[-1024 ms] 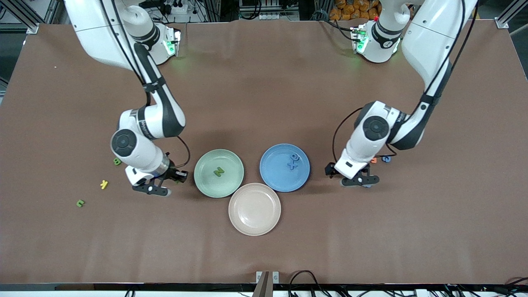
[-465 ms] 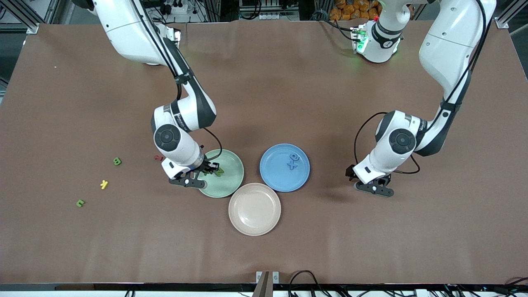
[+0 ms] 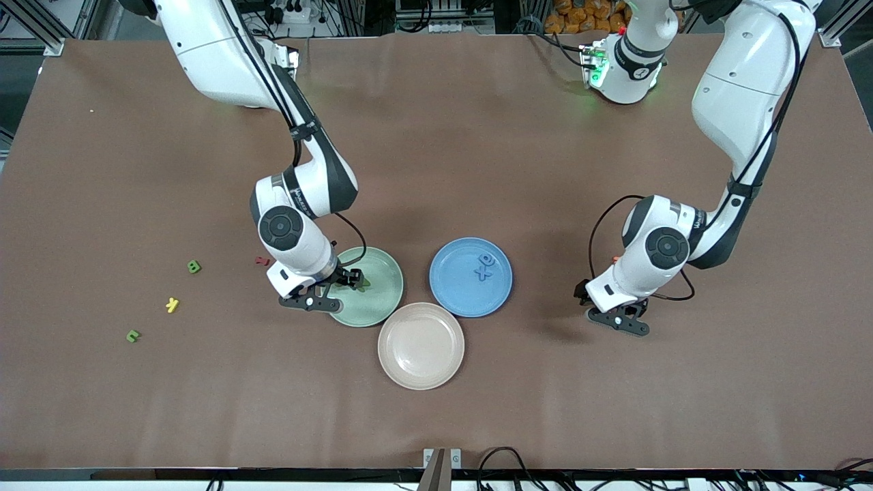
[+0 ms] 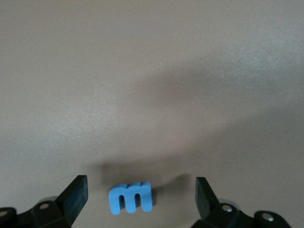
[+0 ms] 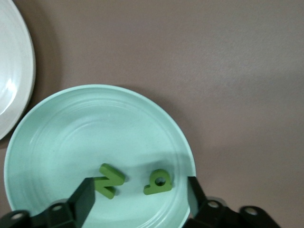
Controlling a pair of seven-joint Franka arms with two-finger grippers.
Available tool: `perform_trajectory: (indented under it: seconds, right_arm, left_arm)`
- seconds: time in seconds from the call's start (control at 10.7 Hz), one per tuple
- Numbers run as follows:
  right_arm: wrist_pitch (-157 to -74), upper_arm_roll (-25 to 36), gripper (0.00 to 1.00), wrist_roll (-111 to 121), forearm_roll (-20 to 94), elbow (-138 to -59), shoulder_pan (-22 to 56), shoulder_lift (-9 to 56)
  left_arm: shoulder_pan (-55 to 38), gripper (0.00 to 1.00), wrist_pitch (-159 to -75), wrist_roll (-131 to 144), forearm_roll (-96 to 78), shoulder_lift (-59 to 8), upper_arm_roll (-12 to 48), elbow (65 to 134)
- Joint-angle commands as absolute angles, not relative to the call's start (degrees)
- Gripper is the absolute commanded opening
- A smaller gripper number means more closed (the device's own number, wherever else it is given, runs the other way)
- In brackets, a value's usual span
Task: Sort letters by color into matching plates
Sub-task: 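Grasp the blue m with the left gripper while the right gripper withdraws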
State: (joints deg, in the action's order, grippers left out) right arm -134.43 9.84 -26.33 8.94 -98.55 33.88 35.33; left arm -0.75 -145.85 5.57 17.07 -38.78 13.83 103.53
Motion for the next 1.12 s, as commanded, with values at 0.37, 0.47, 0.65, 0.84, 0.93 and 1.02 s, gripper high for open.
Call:
perform_trajectory:
  seconds: [0.37,0.47,0.65,0.84,0.93,1.02]
  right_arm:
    - [-132.19,10.11,1.0,-8.89,4.06,-98.17,21.99,34.1]
    - [-132.19,10.11,1.0,-7.14,2.56,-98.17,19.88,34.19]
    - [-132.28,10.11,1.0,-4.49,1.76,-98.88,15.66,34.1]
    - [-132.54,10.11,1.0,-4.22,1.76,-99.75,12.49,33.67]
    - [-132.54,10.02,1.0,-4.22,1.84,-100.02,10.39,33.31]
    - [-132.8,10.02,1.0,-4.48,1.85,-101.24,8.54,32.61]
  left_arm:
    - [0.44,1.0,-143.44,4.75,18.28,-39.81,13.89,101.86]
    - [0.44,1.0,-143.44,4.92,18.02,-39.81,13.89,101.95]
    - [0.44,1.0,-143.35,5.62,17.84,-39.81,13.89,102.3]
    - [0.61,1.0,-143.35,6.41,17.75,-39.81,13.89,103.36]
    - [0.53,1.0,-143.35,6.85,17.75,-39.81,13.89,103.53]
    - [0.53,1.0,-143.35,7.2,17.75,-39.81,13.89,103.8]
